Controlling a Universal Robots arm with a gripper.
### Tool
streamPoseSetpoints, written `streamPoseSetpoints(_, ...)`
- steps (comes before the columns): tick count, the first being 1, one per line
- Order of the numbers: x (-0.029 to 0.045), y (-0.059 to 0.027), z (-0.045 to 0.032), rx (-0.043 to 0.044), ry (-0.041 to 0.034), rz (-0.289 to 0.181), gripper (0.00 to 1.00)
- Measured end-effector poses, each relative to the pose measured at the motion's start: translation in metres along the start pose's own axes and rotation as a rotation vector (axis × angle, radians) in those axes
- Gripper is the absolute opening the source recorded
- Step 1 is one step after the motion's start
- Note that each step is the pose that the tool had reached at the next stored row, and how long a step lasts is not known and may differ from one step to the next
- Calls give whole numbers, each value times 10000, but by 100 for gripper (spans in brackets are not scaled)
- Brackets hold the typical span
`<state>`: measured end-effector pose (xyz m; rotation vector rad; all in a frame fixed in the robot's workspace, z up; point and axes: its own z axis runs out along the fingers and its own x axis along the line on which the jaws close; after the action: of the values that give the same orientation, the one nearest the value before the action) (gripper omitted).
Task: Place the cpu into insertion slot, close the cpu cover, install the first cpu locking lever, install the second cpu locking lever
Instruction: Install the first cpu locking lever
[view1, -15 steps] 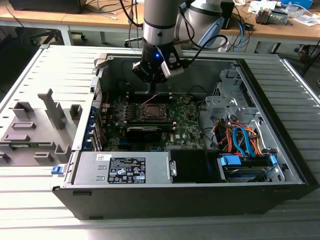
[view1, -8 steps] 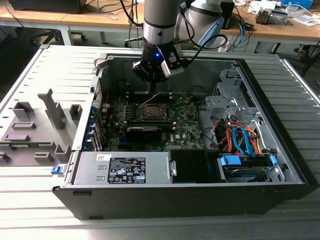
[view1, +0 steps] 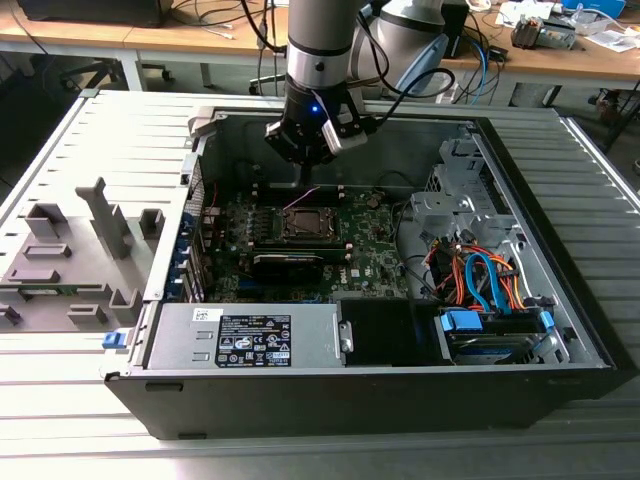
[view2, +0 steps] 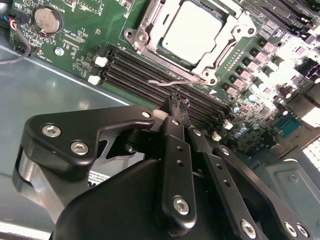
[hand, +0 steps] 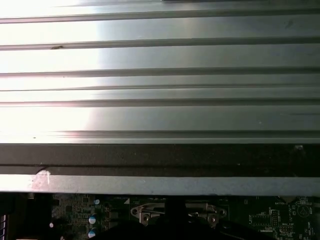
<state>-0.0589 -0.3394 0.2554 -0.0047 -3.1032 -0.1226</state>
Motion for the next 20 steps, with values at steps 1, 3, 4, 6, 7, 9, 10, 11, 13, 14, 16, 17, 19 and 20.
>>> streamPoseSetpoints(1, 0, 1, 0, -1, 0, 0, 11)
streamPoseSetpoints(3, -1, 6, 1, -1, 0, -1, 11)
streamPoseSetpoints(4, -1, 7, 1, 0, 0, 0, 11)
streamPoseSetpoints(6, -2, 12, 1, 0, 0, 0, 11)
streamPoseSetpoints(7, -2, 14, 1, 0, 1, -1, 11)
streamPoseSetpoints(9, -3, 19, 2, 0, 0, -1, 11)
streamPoseSetpoints(10, -4, 21, 2, 0, 0, -1, 11)
streamPoseSetpoints(11, -4, 22, 2, -1, 0, -2, 11)
streamPoseSetpoints(13, -5, 28, 2, 0, 0, -2, 11)
streamPoseSetpoints(14, -6, 30, 3, 0, 0, -2, 11)
streamPoseSetpoints(16, -6, 34, 3, -1, 0, -1, 11)
streamPoseSetpoints(17, -6, 36, 3, 0, 0, -1, 11)
streamPoseSetpoints(19, -6, 42, 4, -1, 0, -2, 11)
streamPoseSetpoints(20, -6, 44, 5, -1, 0, -2, 11)
